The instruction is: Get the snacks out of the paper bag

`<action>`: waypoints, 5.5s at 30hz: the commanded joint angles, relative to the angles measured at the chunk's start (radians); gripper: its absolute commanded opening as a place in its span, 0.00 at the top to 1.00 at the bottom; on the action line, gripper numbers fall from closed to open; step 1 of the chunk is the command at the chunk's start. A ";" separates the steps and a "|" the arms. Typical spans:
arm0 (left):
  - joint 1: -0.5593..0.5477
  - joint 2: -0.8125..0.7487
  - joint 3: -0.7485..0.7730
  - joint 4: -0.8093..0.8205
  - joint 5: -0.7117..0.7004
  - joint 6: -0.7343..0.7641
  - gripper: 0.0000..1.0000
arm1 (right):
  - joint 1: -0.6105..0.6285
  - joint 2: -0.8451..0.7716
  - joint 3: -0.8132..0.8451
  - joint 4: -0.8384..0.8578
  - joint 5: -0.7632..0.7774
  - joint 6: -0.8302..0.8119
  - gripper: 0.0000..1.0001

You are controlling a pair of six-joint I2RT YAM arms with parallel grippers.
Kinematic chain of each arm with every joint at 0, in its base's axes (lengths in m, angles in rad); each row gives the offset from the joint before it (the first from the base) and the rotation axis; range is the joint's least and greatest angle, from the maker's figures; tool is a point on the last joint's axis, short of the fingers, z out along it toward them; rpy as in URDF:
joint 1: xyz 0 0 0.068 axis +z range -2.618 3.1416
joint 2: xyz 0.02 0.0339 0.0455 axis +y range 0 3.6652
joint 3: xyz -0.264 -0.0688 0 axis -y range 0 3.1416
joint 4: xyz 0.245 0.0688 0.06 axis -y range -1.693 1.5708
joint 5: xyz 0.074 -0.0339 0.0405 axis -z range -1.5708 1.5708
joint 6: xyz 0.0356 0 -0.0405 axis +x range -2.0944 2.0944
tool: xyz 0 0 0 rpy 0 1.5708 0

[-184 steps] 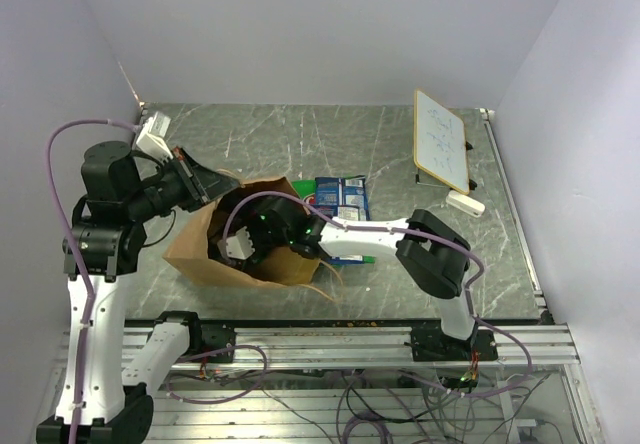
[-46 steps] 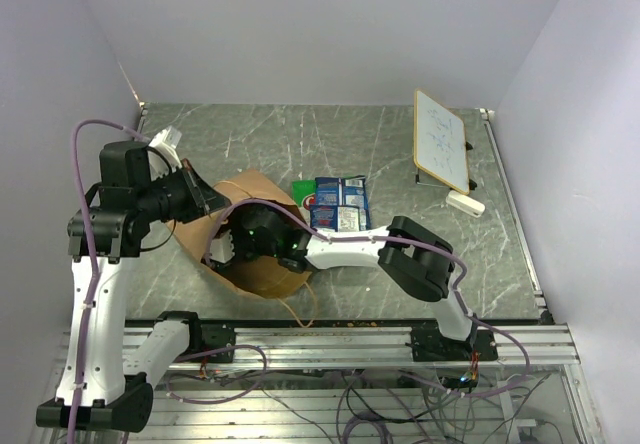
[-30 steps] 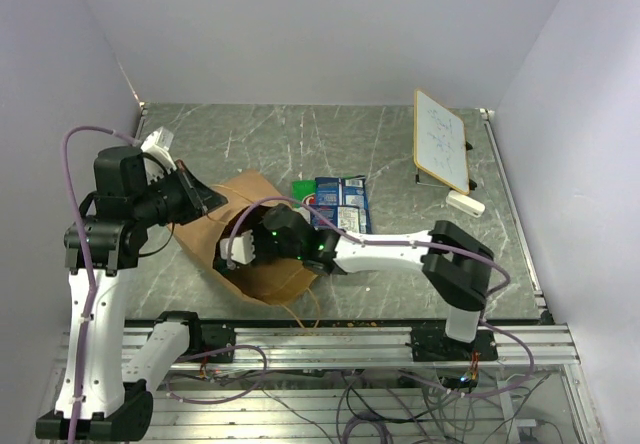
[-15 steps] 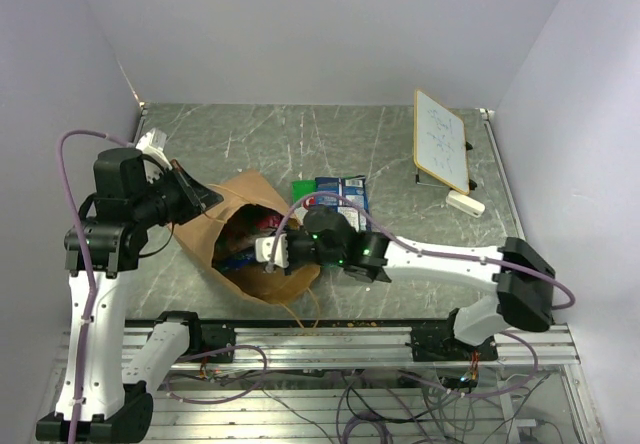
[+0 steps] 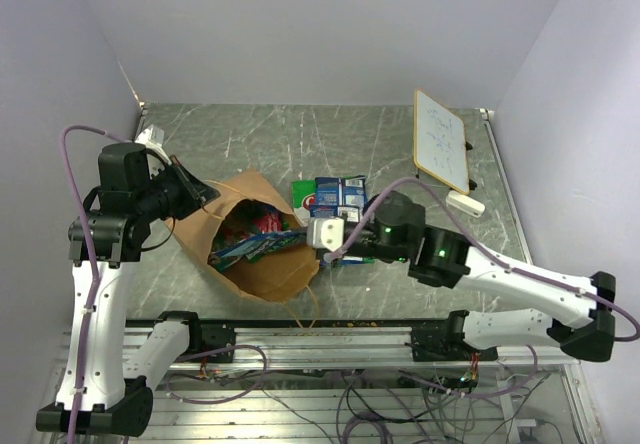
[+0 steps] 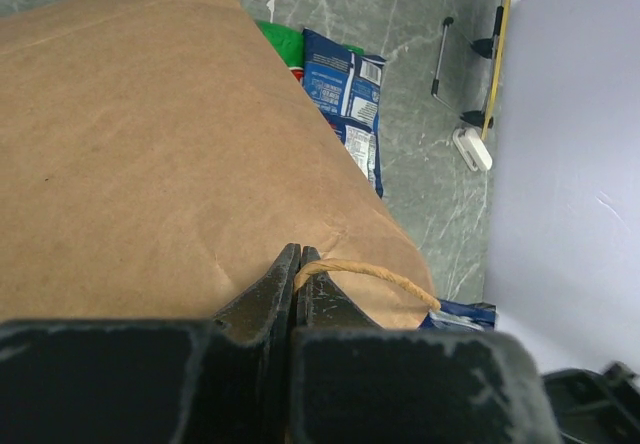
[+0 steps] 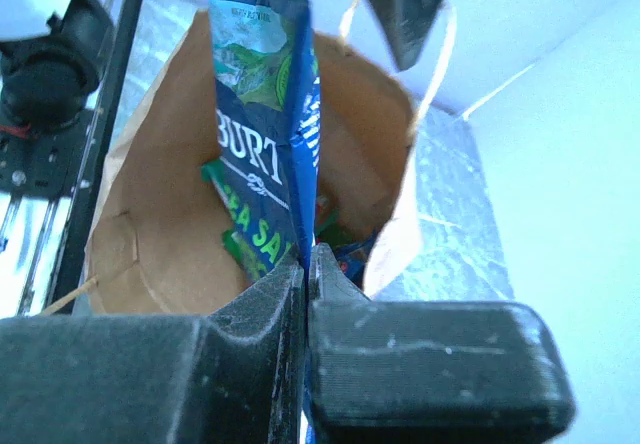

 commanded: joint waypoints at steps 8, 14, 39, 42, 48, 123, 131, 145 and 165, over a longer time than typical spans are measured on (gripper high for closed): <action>-0.005 -0.037 -0.025 -0.009 -0.062 -0.009 0.93 | -0.028 -0.046 0.155 0.078 0.432 0.168 1.00; -0.004 -0.053 -0.041 -0.016 -0.055 -0.016 0.93 | -0.205 0.073 0.240 0.013 0.650 0.370 1.00; -0.003 0.043 0.055 -0.012 -0.023 0.048 0.93 | -0.733 0.577 0.080 -0.022 -0.508 1.416 1.00; -0.004 0.049 0.041 0.006 0.006 0.039 0.93 | -0.768 0.693 0.104 -0.113 -0.521 1.315 1.00; -0.003 0.052 0.044 0.006 0.007 0.039 0.93 | -0.829 0.732 0.082 -0.143 -0.441 1.236 1.00; -0.004 -0.104 -0.035 -0.007 0.066 -0.072 0.93 | -0.001 0.633 0.086 0.276 -0.028 -0.422 0.40; -0.004 -0.084 -0.023 -0.044 0.084 -0.042 0.93 | -0.021 0.740 0.122 0.353 0.012 -0.405 0.34; -0.003 -0.093 -0.015 -0.100 0.075 -0.045 0.93 | -0.023 0.883 0.238 0.345 0.062 -0.412 0.29; -0.004 -0.117 -0.018 -0.108 0.009 -0.122 0.93 | -0.022 0.871 0.279 0.290 -0.012 -0.393 0.80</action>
